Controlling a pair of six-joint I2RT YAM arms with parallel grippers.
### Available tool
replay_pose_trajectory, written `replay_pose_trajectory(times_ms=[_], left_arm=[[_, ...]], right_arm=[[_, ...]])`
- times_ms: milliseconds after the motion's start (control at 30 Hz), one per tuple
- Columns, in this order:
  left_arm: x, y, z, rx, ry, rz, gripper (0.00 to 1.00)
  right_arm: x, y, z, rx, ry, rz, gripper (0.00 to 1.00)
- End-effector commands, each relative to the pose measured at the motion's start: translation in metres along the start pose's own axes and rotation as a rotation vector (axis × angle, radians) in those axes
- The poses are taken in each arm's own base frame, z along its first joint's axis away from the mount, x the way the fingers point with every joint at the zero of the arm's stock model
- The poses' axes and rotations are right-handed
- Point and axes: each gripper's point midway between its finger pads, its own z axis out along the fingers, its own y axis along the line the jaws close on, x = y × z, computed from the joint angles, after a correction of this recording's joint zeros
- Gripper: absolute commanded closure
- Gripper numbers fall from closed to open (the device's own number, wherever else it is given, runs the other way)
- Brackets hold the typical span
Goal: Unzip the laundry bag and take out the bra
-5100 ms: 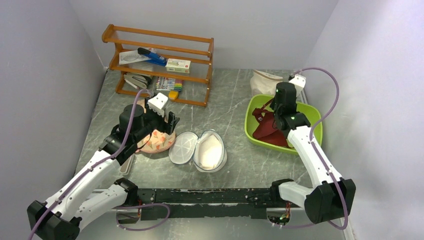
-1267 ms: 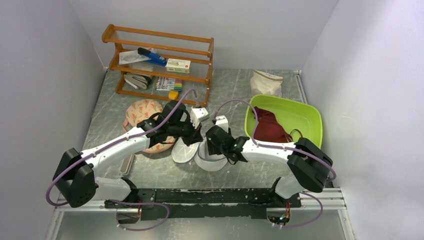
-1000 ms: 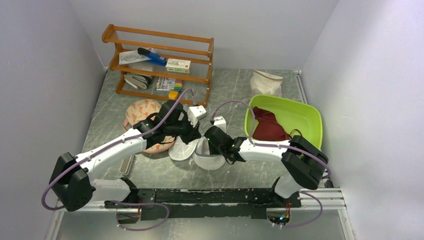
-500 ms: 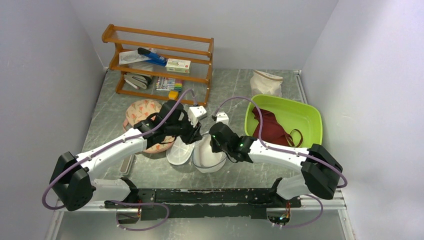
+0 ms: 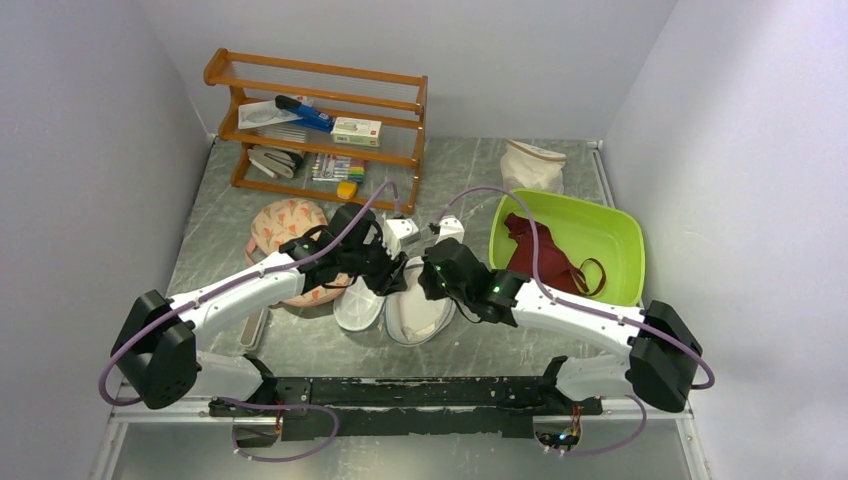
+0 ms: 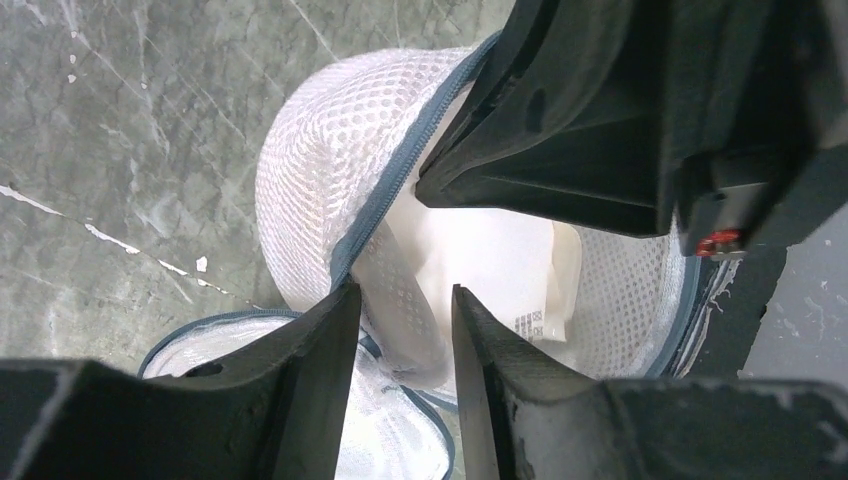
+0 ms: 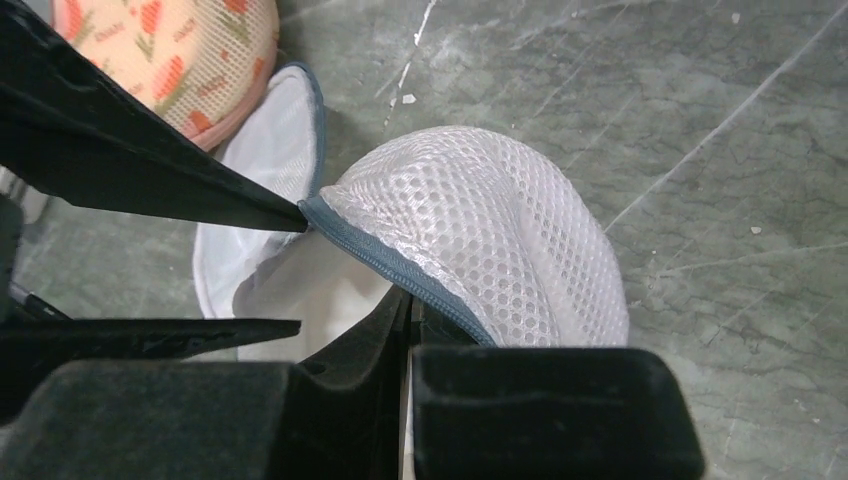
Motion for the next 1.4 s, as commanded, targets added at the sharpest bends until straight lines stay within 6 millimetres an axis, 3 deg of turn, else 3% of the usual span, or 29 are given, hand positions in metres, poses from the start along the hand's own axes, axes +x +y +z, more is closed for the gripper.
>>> replay_pose_trajectory(times_ms=[0,200,533,700,933,1100,1200,1367], left_arm=[[-0.007,-0.007,-0.001,0.03,-0.012,0.021,0.52],[-0.002,0.001,0.002,-0.004,0.014,0.009,0.65],[0.0,0.009,0.004,-0.049,0.033,-0.002,0.85],[-0.002,0.01,0.002,-0.059,0.018,0.0,0.93],[-0.008,0.013,-0.004,-0.091,-0.009,0.002,0.93],[-0.011,0.014,-0.008,-0.109,-0.025,0.003,0.93],[-0.016,0.012,-0.013,-0.108,-0.049,0.005,0.93],[-0.03,0.012,-0.025,-0.136,-0.128,0.01,0.93]], right_arm=[[-0.021,0.014,-0.013,-0.053,-0.061,0.041,1.0],[-0.018,0.018,-0.016,-0.09,-0.057,0.042,1.0],[0.004,0.031,-0.025,-0.234,-0.019,0.01,1.0],[-0.006,0.045,-0.037,-0.347,-0.078,0.032,1.0],[-0.038,0.059,-0.052,-0.444,-0.201,0.077,1.0],[-0.049,0.075,-0.061,-0.544,-0.235,0.064,1.0],[-0.043,0.079,-0.059,-0.565,-0.208,0.047,1.0],[-0.009,0.078,-0.05,-0.609,-0.109,0.012,1.0]])
